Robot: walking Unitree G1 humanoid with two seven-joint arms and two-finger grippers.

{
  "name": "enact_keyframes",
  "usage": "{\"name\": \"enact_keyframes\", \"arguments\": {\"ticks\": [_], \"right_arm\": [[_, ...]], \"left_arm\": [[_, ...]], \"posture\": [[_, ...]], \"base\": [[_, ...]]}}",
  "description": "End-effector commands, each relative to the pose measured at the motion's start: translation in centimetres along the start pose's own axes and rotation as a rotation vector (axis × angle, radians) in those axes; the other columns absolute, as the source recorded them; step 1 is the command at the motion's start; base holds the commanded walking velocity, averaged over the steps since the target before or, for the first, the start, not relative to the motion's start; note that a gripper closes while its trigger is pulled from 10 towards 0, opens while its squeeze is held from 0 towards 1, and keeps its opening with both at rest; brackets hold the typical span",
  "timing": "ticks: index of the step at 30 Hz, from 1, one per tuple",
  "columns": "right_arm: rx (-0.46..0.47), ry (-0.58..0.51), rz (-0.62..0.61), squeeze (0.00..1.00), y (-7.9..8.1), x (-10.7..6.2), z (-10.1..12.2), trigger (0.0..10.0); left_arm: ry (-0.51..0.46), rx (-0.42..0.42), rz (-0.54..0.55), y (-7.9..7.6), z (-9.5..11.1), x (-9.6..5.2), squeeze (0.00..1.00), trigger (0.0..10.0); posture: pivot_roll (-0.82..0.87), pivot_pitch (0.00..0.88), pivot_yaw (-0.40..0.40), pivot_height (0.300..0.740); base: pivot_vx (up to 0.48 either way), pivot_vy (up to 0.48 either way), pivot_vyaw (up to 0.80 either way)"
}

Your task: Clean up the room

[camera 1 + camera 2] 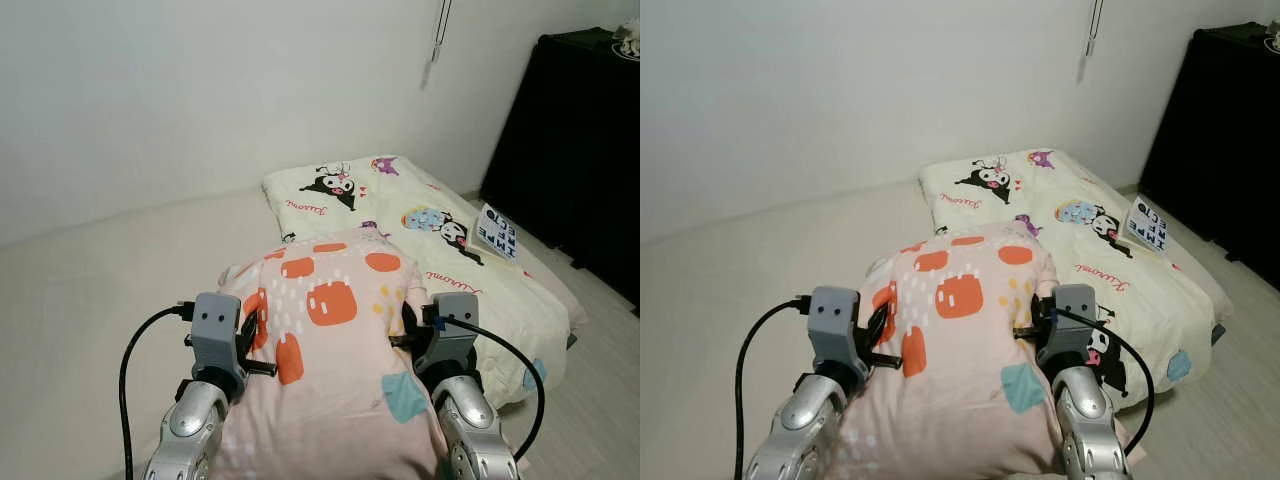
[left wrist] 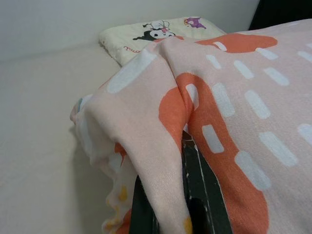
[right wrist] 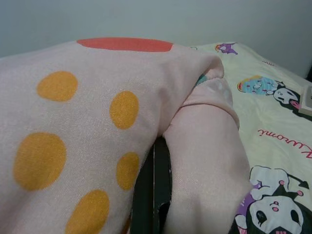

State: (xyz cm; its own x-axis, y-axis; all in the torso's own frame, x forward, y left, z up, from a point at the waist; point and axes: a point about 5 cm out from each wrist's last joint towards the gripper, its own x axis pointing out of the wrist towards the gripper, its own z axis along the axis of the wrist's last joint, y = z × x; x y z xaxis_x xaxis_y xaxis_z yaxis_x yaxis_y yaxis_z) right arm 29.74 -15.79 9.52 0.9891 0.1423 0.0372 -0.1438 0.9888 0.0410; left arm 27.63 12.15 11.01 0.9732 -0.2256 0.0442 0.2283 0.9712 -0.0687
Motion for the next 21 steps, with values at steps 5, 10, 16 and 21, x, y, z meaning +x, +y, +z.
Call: {"name": "enact_keyframes", "arguments": {"ticks": [5, 10, 16, 21], "right_arm": [[-0.007, -0.025, 0.080, 0.00, 1.64, 0.75, 0.72, 10.0], [-0.010, -0.025, 0.088, 0.00, 1.70, 0.81, 0.71, 10.0], [-0.013, -0.017, 0.090, 0.00, 1.69, 0.87, 0.61, 10.0], [-0.017, -0.017, 0.093, 0.00, 1.62, 0.89, 0.62, 10.0]], "left_arm": [[-0.045, -0.010, -0.023, -0.64, 0.83, 0.17, 0.00, 10.0], [-0.045, -0.007, -0.022, -0.67, 0.77, 0.15, 0.00, 10.0], [-0.042, 0.020, 0.015, -0.35, 0.63, 0.20, 0.00, 10.0], [-0.045, 0.011, 0.009, -0.34, 0.73, 0.23, 0.00, 10.0]], "posture": [[-0.01, 0.091, -0.015, 0.740], [-0.01, 0.085, -0.018, 0.740], [-0.01, 0.082, -0.019, 0.740], [-0.01, 0.080, -0.019, 0.740]], "base": [[0.000, 0.000, 0.00], [0.000, 0.000, 0.00], [0.000, 0.000, 0.00], [0.000, 0.000, 0.00]]}}
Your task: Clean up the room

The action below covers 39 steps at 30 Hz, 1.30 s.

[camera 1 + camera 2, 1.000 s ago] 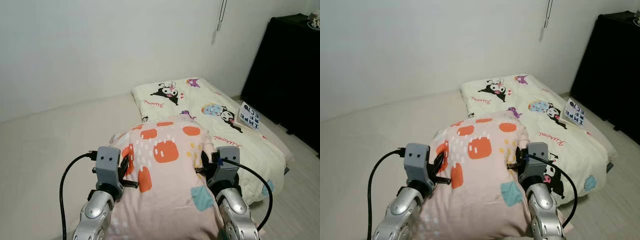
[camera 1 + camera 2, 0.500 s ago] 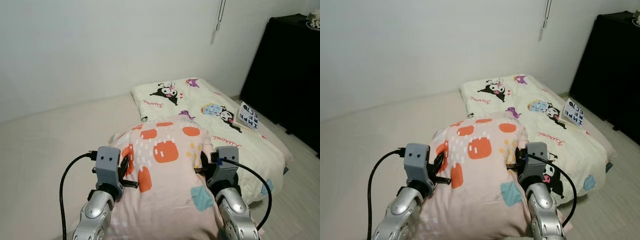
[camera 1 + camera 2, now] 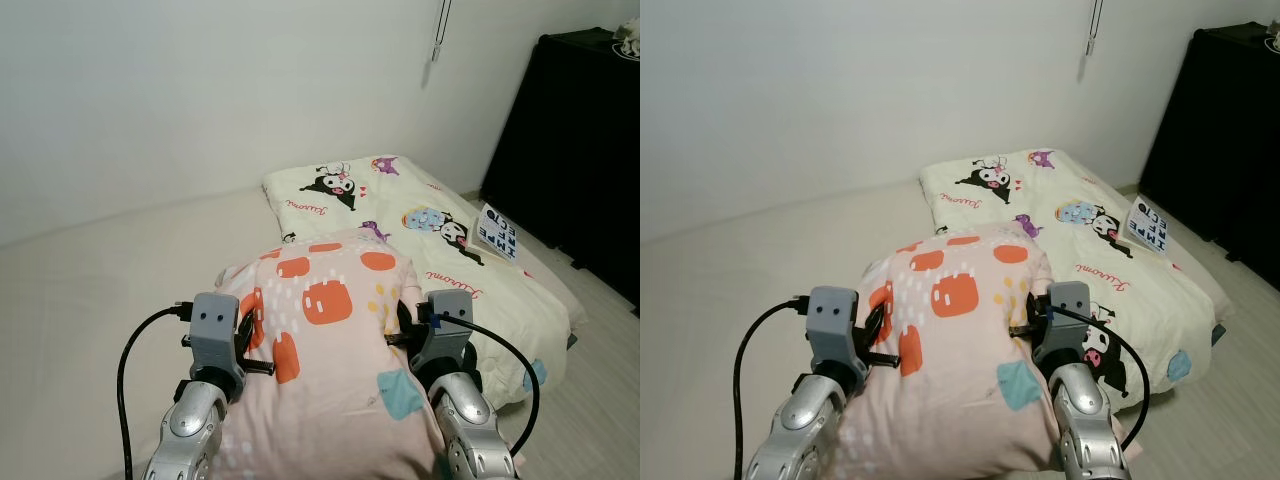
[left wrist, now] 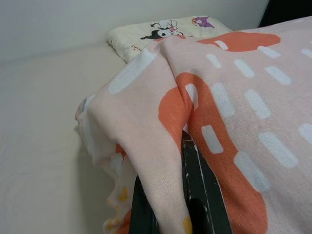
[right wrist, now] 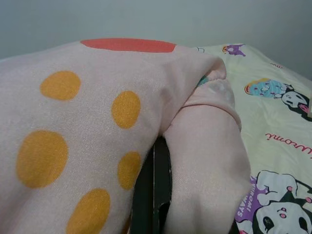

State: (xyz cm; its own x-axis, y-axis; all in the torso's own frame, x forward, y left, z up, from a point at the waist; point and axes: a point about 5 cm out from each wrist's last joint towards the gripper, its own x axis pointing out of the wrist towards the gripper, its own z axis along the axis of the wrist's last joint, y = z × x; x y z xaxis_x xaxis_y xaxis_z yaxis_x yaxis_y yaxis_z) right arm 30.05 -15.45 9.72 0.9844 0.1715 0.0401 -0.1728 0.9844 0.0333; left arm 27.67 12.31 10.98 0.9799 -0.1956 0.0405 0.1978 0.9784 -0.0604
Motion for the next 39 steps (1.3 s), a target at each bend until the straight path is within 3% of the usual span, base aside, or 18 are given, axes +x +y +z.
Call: {"name": "enact_keyframes", "arguments": {"ticks": [1, 18, 22, 30, 39], "right_arm": [[-0.011, -0.015, 0.063, 0.00, 1.30, 0.57, 0.45, 10.0], [-0.073, -0.015, 0.055, 0.00, 1.11, 0.64, 0.46, 10.0], [-0.119, -0.017, 0.056, 0.00, 1.14, 0.72, 0.56, 10.0], [-0.118, -0.023, 0.061, 0.00, 1.13, 0.77, 0.65, 10.0], [-0.080, -0.018, 0.059, 0.00, 1.15, 0.66, 0.47, 10.0]], "left_arm": [[-0.047, 0.001, -0.022, -0.50, 0.75, 0.22, 0.00, 10.0], [-0.050, -0.002, 0.000, -0.30, 0.80, 0.30, 0.00, 10.0], [-0.050, 0.021, -0.002, -0.42, 0.85, 0.36, 0.00, 10.0], [-0.046, -0.004, 0.014, -0.30, 0.72, 0.35, 0.00, 10.0], [-0.033, 0.001, 0.038, 0.10, 0.55, 0.22, 0.00, 10.0]], "posture": [[-0.01, 0.080, -0.019, 0.740], [-0.01, 0.063, -0.020, 0.740], [-0.02, 0.060, -0.021, 0.740], [-0.02, 0.063, -0.026, 0.740], [-0.01, 0.065, -0.026, 0.740]], "base": [[0.000, 0.000, 0.00], [0.000, 0.000, 0.00], [0.000, -0.480, 0.80], [0.000, -0.240, 0.78], [0.000, 0.000, 0.00]]}}
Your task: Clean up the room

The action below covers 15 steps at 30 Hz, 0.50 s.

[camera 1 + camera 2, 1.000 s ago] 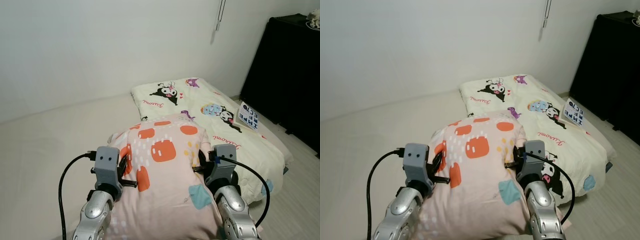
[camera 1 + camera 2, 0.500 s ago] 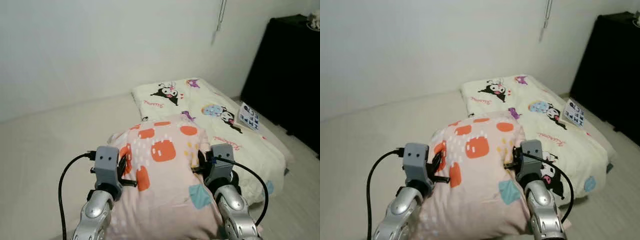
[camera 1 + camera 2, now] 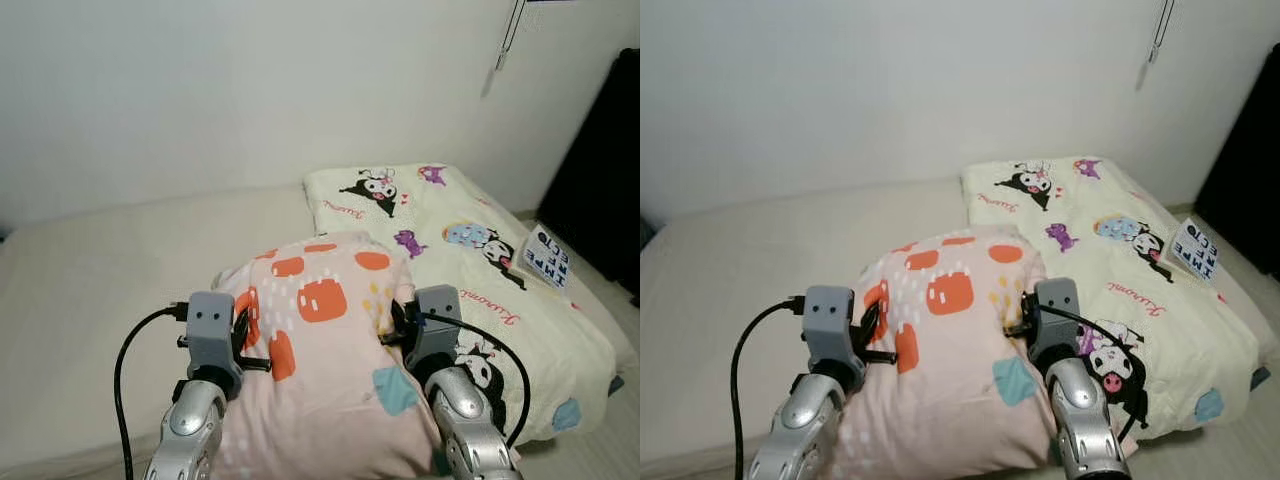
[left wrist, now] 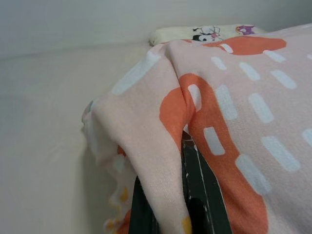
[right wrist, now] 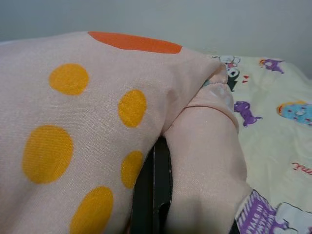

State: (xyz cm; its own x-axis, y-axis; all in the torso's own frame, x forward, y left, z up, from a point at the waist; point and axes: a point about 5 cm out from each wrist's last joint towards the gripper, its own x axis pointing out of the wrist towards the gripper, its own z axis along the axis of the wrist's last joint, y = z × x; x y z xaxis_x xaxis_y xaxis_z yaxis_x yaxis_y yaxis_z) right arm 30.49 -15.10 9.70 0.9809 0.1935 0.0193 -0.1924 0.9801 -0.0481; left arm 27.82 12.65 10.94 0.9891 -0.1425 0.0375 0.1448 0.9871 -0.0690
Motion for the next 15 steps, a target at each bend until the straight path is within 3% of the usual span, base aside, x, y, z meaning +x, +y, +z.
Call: {"name": "enact_keyframes", "arguments": {"ticks": [1, 5, 12, 15], "right_arm": [[-0.008, -0.039, 0.036, 0.00, 0.84, 0.19, 0.60, 10.0], [-0.025, -0.036, 0.032, 0.00, 0.74, 0.24, 0.61, 10.0], [-0.036, -0.031, 0.027, 0.00, 0.62, 0.27, 0.59, 10.0], [-0.007, -0.037, 0.005, 0.00, 0.34, 0.16, 0.56, 10.0]], "left_arm": [[-0.032, 0.010, -0.015, -0.24, 0.57, 0.13, 0.00, 10.0], [-0.026, 0.018, -0.014, -0.18, 0.56, 0.16, 0.00, 10.0], [-0.012, 0.042, -0.020, -0.28, 0.50, 0.23, 0.00, 10.0], [-0.007, 0.019, -0.009, -0.22, 0.36, 0.20, 0.00, 10.0]], "posture": [[-0.01, 0.066, -0.025, 0.740], [-0.01, 0.067, -0.024, 0.740], [-0.01, 0.071, -0.021, 0.740], [-0.01, 0.074, -0.022, 0.740]], "base": [[0.000, 0.000, 0.00], [0.000, 0.000, 0.00], [0.000, -0.480, 0.80], [0.000, 0.000, 0.00]]}}
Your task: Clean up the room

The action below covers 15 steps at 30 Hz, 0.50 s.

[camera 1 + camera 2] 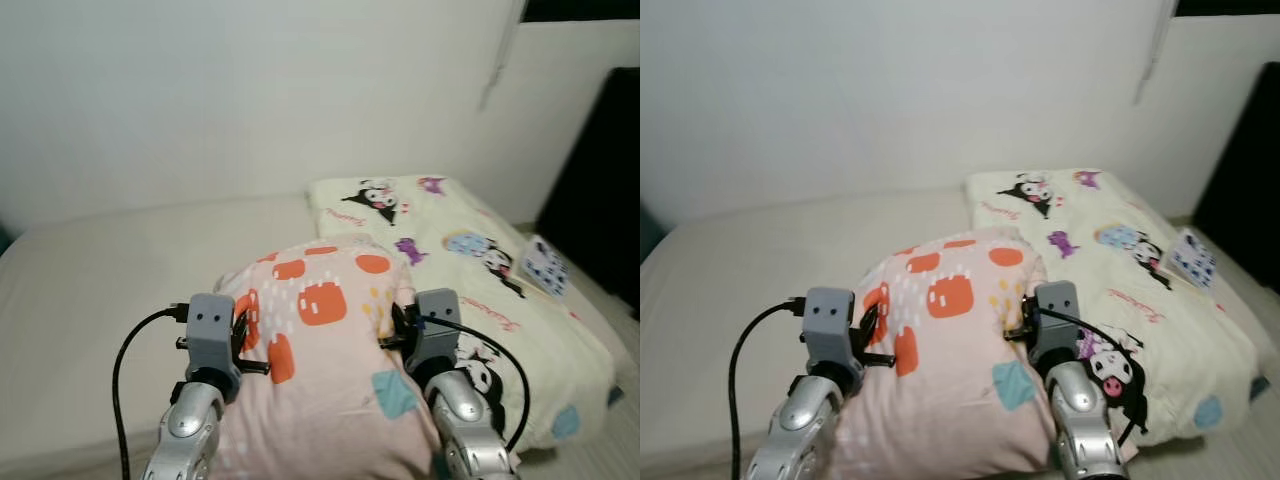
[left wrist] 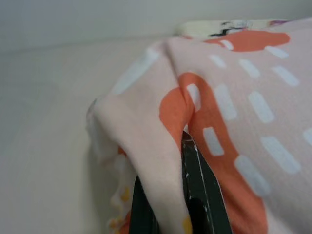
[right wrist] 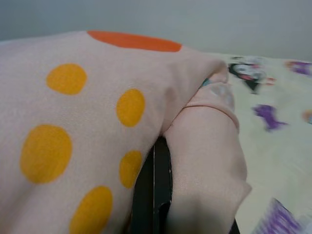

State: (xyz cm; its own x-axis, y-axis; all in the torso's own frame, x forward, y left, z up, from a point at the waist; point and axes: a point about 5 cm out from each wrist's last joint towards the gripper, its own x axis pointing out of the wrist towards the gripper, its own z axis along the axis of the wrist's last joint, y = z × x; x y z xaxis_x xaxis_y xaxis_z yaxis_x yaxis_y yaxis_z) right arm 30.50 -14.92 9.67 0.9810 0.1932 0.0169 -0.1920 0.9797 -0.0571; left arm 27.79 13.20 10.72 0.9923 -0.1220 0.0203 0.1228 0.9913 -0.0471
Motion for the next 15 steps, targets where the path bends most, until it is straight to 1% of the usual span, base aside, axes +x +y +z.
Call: {"name": "enact_keyframes", "arguments": {"ticks": [1, 15], "right_arm": [[0.002, -0.041, 0.005, 0.00, 0.15, 0.11, 0.61, 10.0], [-0.007, -0.045, 0.008, 0.00, 0.18, 0.09, 0.64, 10.0]], "left_arm": [[-0.023, -0.006, -0.028, -0.75, 0.54, 0.28, 0.00, 10.0], [-0.014, 0.011, -0.021, -0.54, 0.45, 0.39, 0.00, 10.0]], "posture": [[-0.01, 0.075, -0.022, 0.740], [-0.02, 0.081, -0.020, 0.740]], "base": [[0.000, 0.000, 0.00], [0.000, 0.000, 0.00]]}}
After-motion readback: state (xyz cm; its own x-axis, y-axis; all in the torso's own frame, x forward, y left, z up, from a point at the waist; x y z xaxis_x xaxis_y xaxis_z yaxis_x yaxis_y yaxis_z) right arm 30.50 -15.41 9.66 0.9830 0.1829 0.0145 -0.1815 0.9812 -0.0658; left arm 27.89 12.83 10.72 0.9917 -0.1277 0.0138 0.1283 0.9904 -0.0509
